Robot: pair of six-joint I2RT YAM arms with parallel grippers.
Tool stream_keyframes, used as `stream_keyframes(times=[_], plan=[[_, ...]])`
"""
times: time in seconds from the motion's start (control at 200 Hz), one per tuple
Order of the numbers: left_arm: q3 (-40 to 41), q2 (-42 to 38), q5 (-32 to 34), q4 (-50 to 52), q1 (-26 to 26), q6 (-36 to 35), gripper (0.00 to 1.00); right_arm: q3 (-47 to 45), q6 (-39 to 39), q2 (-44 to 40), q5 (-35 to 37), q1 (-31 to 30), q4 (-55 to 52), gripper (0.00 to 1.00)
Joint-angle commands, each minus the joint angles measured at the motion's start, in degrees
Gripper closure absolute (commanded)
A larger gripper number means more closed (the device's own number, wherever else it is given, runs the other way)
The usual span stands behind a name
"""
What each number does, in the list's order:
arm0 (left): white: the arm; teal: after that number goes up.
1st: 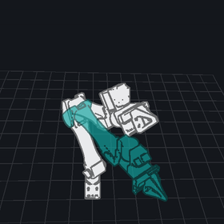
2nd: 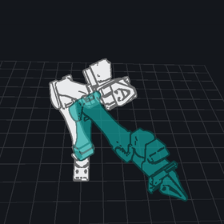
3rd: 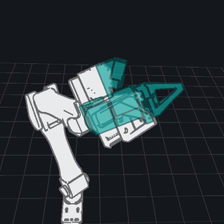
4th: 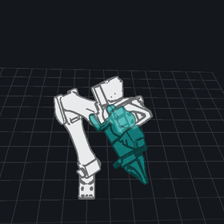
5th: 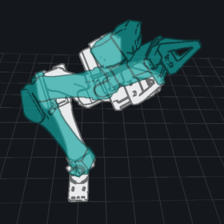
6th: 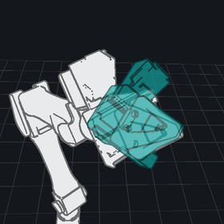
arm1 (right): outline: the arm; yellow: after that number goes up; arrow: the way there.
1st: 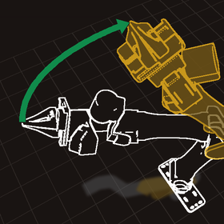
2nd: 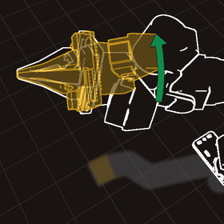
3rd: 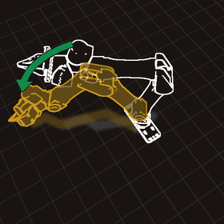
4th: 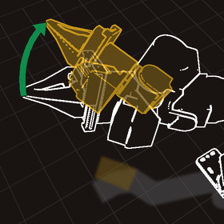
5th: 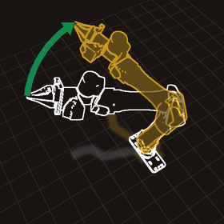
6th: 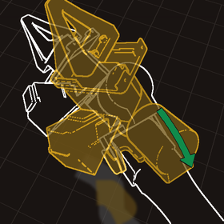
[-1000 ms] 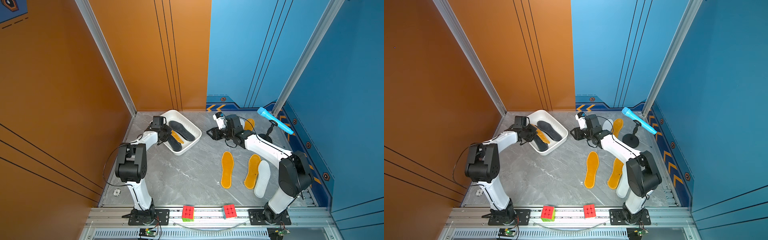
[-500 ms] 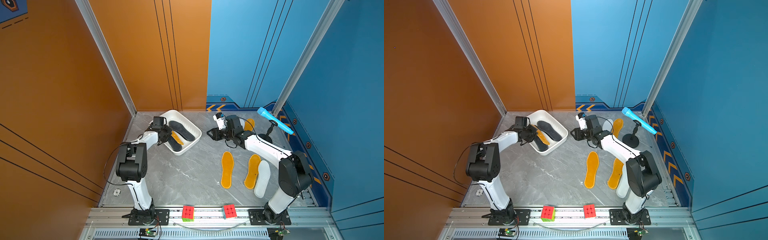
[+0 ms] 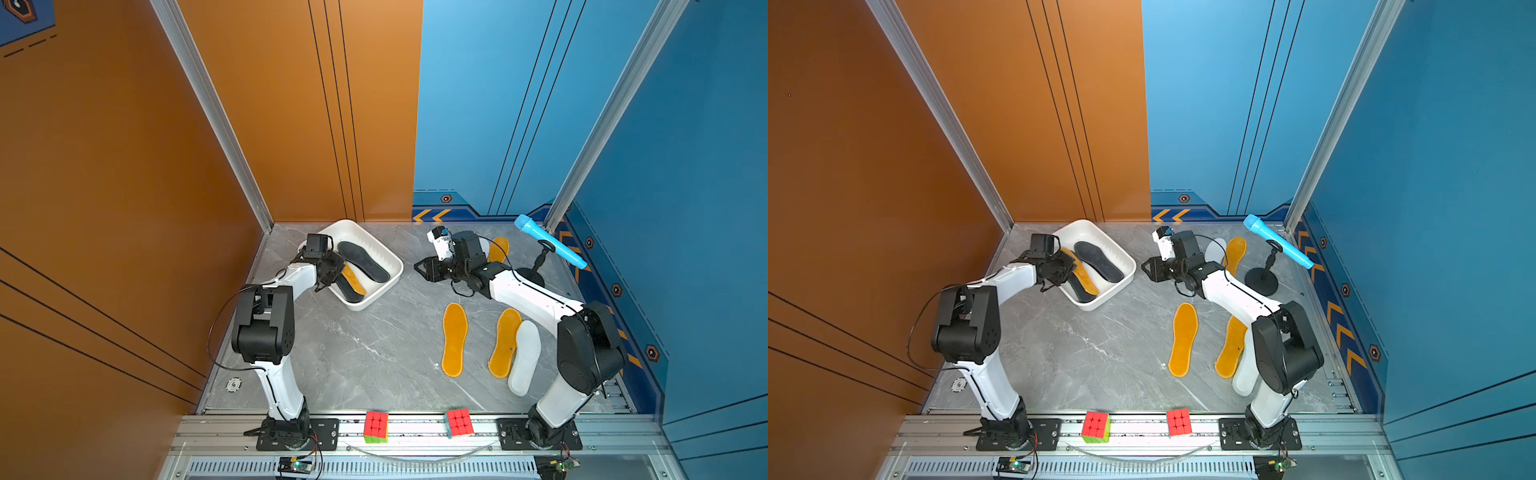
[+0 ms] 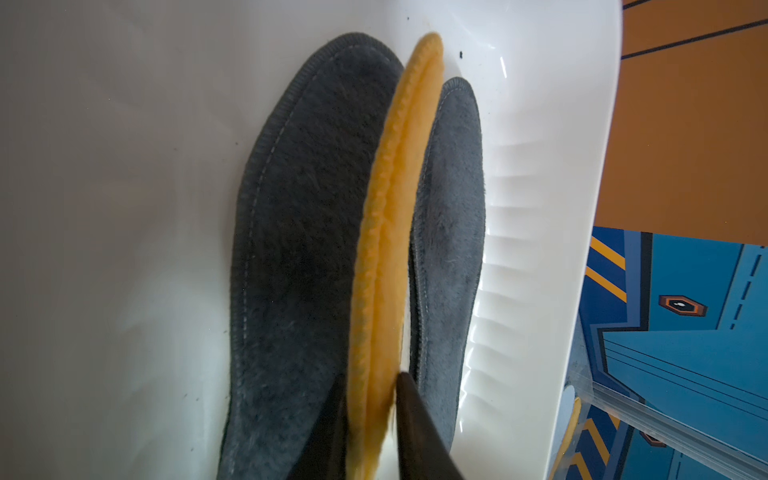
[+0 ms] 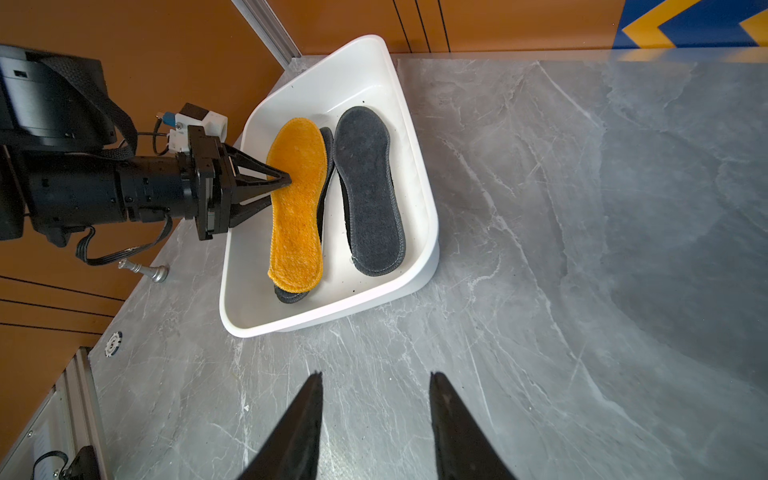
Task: Put the insoles into the storage box
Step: Place the insole in the storage box.
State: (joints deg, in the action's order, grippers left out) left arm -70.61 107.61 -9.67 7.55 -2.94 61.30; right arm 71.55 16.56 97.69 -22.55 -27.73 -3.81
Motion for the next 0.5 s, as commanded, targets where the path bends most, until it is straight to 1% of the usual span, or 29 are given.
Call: stream_keyframes(times=[0.0, 0.18, 0.496], plan=[[0.93, -0.52, -0.03, 1.41, 0.56, -0.65, 0.76, -0.68, 0.49, -1.65, -1.14, 0.32, 1.37, 0.56], [1.34, -1.42, 0.45, 1.64, 0.54, -0.54, 0.71, -0.97, 0.58, -1.66, -1.34, 0.39, 1.55, 0.56], [1.39, -4.63, 2.22, 2.73, 0.57, -1.49, 0.53, -0.97, 0.93, -1.59, -2.13, 0.83, 1.79, 0.55]])
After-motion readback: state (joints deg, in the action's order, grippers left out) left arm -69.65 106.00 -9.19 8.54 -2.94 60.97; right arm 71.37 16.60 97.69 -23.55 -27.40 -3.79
